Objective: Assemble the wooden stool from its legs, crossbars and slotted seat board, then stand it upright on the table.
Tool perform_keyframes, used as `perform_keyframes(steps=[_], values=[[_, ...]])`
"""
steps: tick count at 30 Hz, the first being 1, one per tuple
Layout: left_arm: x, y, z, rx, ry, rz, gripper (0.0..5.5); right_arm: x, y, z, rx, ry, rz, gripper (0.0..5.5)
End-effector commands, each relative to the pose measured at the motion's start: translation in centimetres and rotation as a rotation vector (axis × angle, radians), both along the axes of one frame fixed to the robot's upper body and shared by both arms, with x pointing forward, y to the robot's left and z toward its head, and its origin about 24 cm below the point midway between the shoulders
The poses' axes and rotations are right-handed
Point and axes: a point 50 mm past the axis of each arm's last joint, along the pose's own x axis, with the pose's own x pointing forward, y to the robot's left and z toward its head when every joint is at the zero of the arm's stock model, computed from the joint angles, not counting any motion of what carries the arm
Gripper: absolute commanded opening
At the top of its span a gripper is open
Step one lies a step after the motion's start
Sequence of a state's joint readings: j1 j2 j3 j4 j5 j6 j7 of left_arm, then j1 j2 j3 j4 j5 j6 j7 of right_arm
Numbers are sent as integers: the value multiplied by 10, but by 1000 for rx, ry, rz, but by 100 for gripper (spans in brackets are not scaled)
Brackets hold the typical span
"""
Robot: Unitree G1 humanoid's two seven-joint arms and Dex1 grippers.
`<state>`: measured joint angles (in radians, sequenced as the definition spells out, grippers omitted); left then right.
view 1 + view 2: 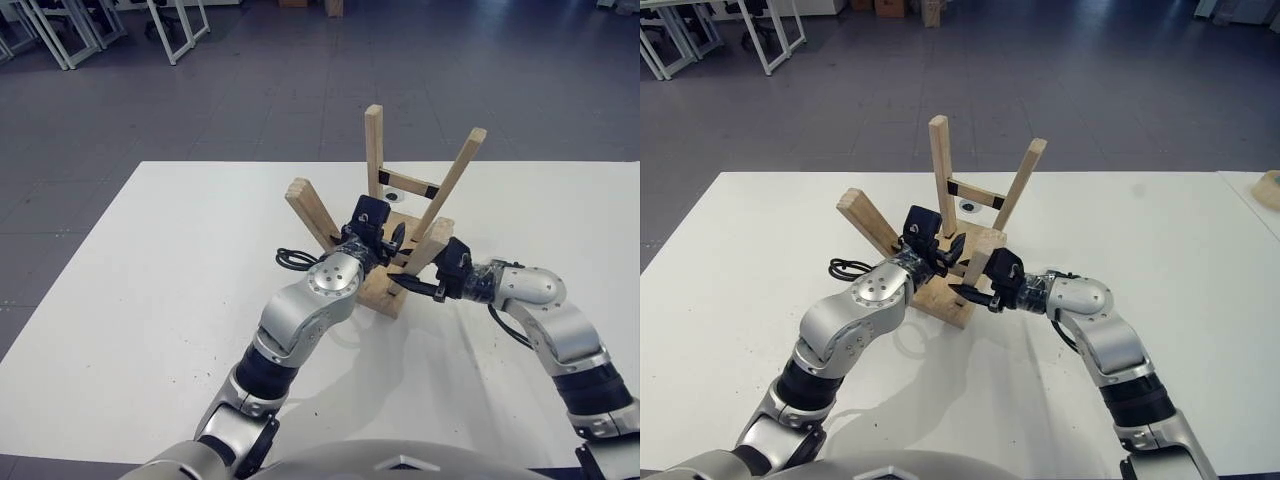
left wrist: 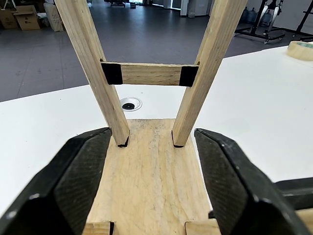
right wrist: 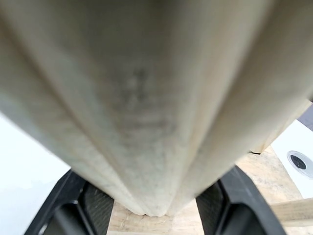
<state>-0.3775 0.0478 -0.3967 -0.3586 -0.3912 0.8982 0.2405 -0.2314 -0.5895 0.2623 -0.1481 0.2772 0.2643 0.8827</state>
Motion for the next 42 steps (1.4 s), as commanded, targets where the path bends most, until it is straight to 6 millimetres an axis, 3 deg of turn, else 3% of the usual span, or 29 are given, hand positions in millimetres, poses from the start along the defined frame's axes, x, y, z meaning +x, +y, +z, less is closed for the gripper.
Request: perform_keyframes(steps=[1,4,6,9,11,13,15,18,22,25,26,28,30,31,33,38,40,42], values=[[-2,-5,40,-143,-52,-103,314,-14,-20,-64,-248,297,-91,204],[-1,7,86,-276,-152,-106,314,-16,-30,-74,-258,327,-151,204],[2,26,119,-346,-247,-43,314,-16,-33,-77,-246,327,-185,204],[9,70,173,-459,-415,136,314,-19,-33,-78,-218,312,-202,204],[18,114,186,-430,-465,308,314,-20,-30,-76,-194,299,-196,204],[32,159,164,-325,-393,479,314,-21,-28,-73,-171,290,-184,204],[43,189,128,-245,-272,582,314,-20,-26,-69,-157,281,-171,204],[61,197,60,-150,-86,539,314,-18,-24,-65,-145,272,-153,204],[78,175,21,-152,-72,374,314,-17,-22,-60,-137,265,-128,204],[78,129,9,-177,-72,109,314,-16,-20,-59,-137,260,-108,204],[70,109,7,-200,-56,-24,314,-16,-20,-58,-137,259,-105,204],[29,64,-2,-184,30,-422,314,-15,-19,-57,-136,254,-94,204],[-13,45,-21,-98,147,-680,314,-14,-19,-54,-132,247,-87,204],[-24,46,-29,-63,188,-716,314,-13,-19,-53,-130,243,-82,204],[-28,56,-41,14,234,-687,314,-13,-19,-52,-124,239,-76,204],[-14,105,-73,256,332,-503,314,-22,-15,-50,6,275,34,204],[-21,131,-86,357,413,-491,314,-17,-15,-43,42,286,91,204],[-30,142,-88,383,458,-516,314,-9,-15,-38,63,284,132,204]])
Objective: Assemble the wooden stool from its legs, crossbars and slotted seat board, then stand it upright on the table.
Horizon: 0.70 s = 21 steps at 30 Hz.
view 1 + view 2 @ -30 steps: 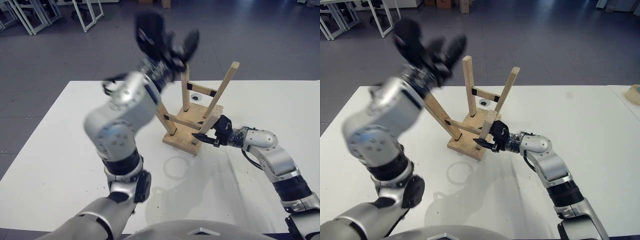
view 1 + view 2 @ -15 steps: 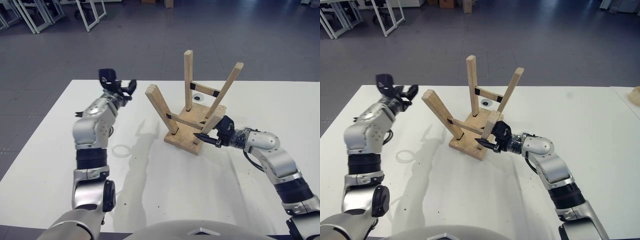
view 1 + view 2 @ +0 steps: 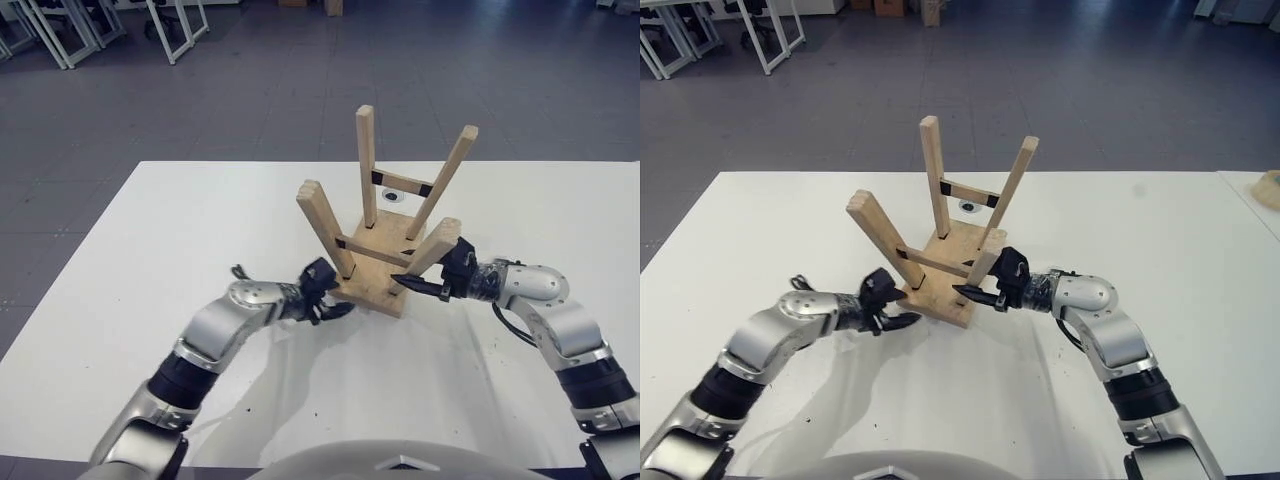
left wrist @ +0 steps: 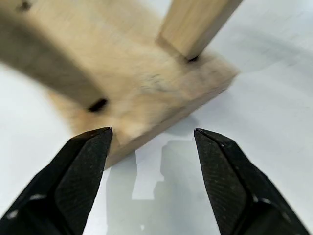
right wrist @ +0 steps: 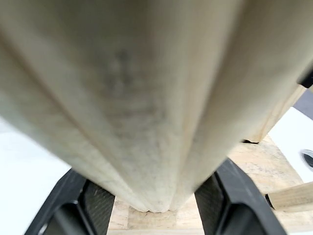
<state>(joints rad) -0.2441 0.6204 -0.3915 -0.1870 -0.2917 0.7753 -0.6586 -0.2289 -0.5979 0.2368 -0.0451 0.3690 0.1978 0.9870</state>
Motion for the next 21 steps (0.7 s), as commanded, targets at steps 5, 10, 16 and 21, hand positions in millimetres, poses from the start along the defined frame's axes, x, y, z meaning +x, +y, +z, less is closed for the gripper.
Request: perform_keyframes(steps=[5,10,16,21], values=[[-35,23,-8,77,167,-116,314,18,1,-20,2,87,118,204],[-29,26,-8,96,139,-73,314,25,4,-16,-39,-62,146,204],[-31,18,-9,48,142,-36,314,17,6,-23,-38,-80,228,204],[-31,16,-9,48,140,-31,314,35,7,-15,-43,-111,244,204]])
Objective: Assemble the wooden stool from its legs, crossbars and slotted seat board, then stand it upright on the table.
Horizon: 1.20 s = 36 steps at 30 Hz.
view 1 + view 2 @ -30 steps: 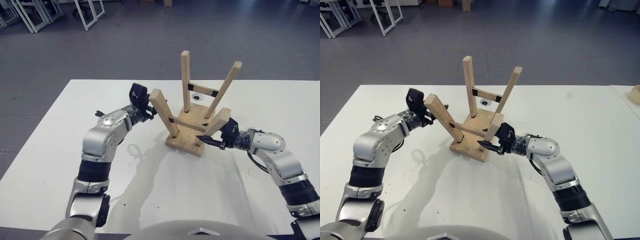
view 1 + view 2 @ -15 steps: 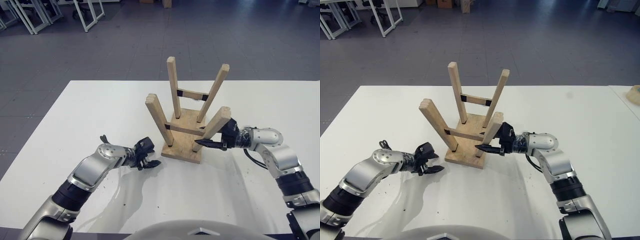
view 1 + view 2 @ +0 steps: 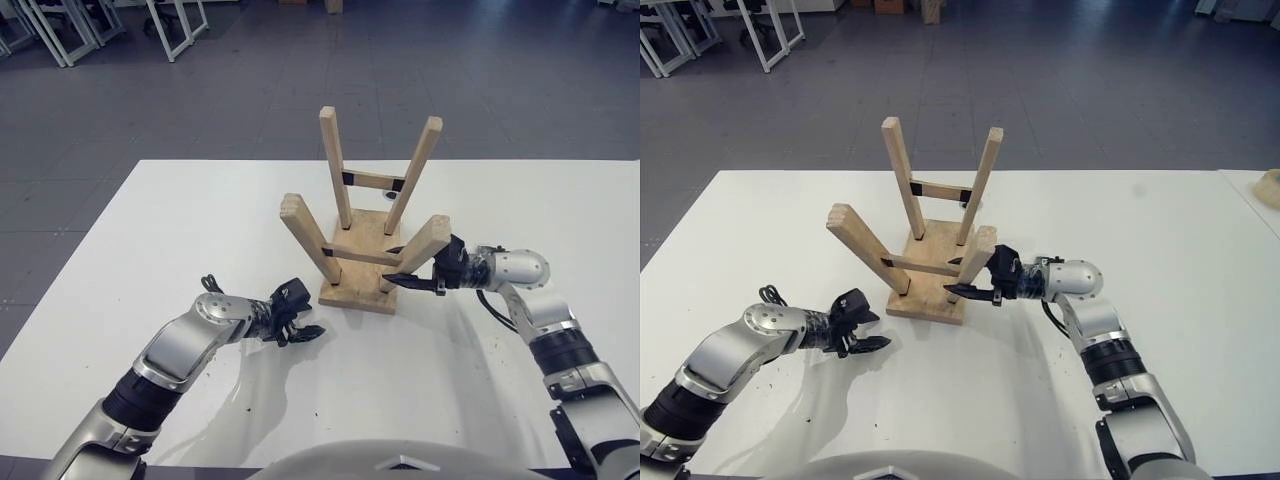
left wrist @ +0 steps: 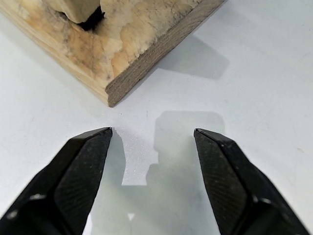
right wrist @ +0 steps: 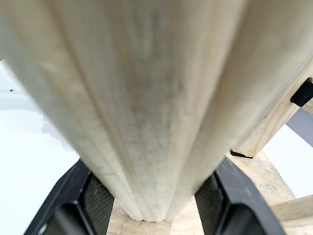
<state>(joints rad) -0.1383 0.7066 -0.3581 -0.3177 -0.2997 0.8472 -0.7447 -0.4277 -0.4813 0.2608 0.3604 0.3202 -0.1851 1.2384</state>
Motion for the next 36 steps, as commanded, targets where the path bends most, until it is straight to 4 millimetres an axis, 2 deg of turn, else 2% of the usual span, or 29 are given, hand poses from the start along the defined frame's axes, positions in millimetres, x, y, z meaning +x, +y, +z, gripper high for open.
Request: perform_keyframes(steps=[1,11,12,19,22,28,31,34,36], values=[[-4,1,-9,27,43,20,314,9,-1,-10,-102,18,21,204],[-6,-3,-13,26,40,31,314,25,7,6,-85,-82,40,204],[-6,-3,-13,25,41,31,311,27,8,10,-77,-94,38,239],[-6,-4,-14,28,38,38,311,37,7,25,-65,-134,21,357],[-7,-5,-15,27,38,38,311,37,-4,23,-123,-130,16,408],[-4,-5,-11,15,14,55,311,31,-44,10,-327,-112,10,528],[6,-6,-2,-33,-40,118,311,29,-60,7,-373,-86,-56,548],[16,-12,13,-130,-103,230,311,31,-84,11,-271,-39,-392,548],[11,-13,20,-170,-112,280,311,27,-94,12,-216,22,-616,548]])
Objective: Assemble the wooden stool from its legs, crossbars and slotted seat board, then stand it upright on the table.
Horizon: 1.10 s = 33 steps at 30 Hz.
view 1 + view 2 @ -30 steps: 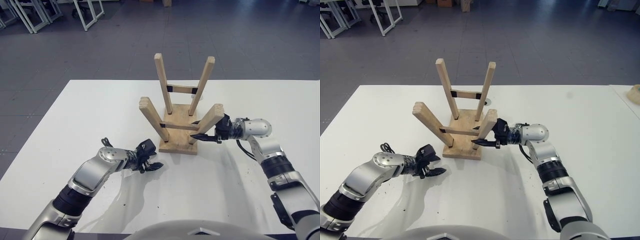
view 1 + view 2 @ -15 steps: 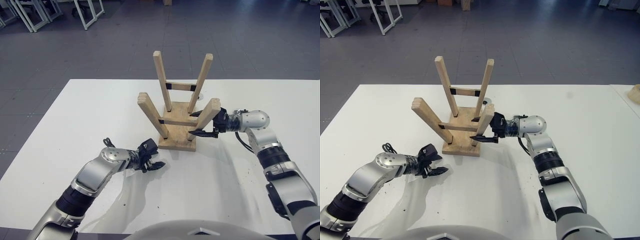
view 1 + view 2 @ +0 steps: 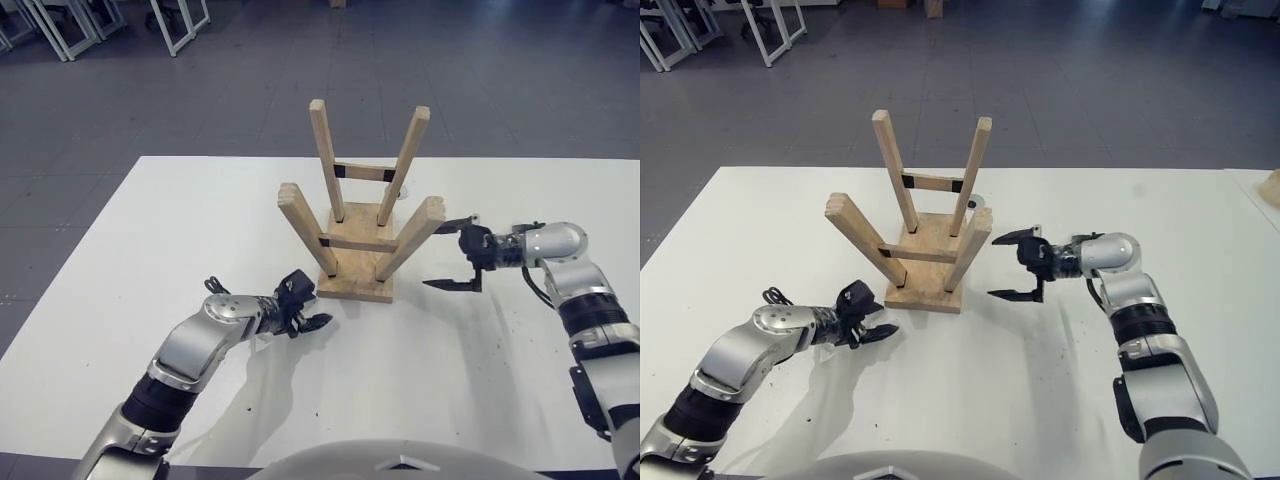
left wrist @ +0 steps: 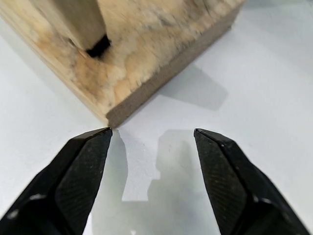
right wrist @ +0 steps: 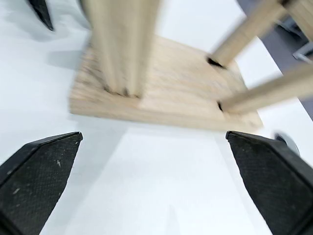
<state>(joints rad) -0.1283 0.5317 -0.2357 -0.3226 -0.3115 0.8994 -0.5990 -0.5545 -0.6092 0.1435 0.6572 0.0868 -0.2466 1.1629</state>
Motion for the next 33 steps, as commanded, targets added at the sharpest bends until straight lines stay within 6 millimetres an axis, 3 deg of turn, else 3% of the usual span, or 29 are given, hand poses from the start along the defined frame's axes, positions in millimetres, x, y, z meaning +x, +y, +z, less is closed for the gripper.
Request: perform_keyframes(steps=[1,3,8,11,15,18,23,27,29,32,33], values=[[-4,-1,16,-58,-43,92,311,-9,-21,6,82,9,-387,548],[-8,-1,20,-58,-52,116,311,-20,-18,8,143,108,-588,548],[-2,-4,19,-61,-71,178,311,-22,22,77,496,8,-764,548],[0,-5,13,-41,-74,215,311,-27,43,111,611,-48,-759,548],[2,-9,5,-27,-69,235,311,-39,62,138,714,-75,-744,548],[7,-13,-4,9,-71,225,311,-52,79,164,886,-67,-684,548],[5,-15,-13,19,-65,244,311,-71,115,148,866,97,-566,548],[4,-16,-15,18,-61,240,311,-70,120,141,841,126,-564,548],[5,-17,-15,17,-61,237,311,-67,119,148,860,92,-570,548],[5,-17,-15,18,-58,231,311,-64,112,211,1086,-173,-548,548],[5,-17,-15,18,-57,228,311,-66,109,226,1126,-235,-540,525]])
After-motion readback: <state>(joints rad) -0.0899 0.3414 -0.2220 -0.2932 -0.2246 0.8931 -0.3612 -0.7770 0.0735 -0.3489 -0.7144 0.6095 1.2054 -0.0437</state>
